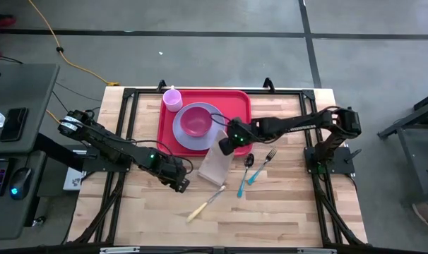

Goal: Set up tray
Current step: Put the brown napkin on the red serving tray

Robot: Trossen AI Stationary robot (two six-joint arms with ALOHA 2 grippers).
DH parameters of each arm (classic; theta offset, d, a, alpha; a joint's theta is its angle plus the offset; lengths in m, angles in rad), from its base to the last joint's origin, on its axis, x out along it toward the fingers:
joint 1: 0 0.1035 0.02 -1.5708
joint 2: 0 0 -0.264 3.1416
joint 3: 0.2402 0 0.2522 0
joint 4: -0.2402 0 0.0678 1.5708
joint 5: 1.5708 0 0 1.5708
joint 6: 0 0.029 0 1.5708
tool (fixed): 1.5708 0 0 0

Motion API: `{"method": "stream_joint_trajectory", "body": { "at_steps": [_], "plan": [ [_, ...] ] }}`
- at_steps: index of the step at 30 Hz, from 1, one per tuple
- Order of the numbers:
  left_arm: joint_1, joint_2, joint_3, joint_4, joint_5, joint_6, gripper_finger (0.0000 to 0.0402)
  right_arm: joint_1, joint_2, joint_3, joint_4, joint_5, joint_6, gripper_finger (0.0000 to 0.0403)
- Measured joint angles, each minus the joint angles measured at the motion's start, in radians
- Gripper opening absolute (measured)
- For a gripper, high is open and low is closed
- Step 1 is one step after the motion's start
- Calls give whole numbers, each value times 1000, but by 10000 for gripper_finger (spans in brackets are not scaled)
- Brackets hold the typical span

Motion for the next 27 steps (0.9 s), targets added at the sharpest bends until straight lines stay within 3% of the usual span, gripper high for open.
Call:
{"method": "stream_joint_trajectory", "body": {
  "at_steps": [17, 27],
  "plan": [
    [0, 0, 0, -19, -27, -30, 138, -133, 0, 0, -197, 32, -111, 0],
    [0, 0, 0, -103, -47, -86, 138, -261, 0, 0, -205, 14, -244, 0]
  ]
}}
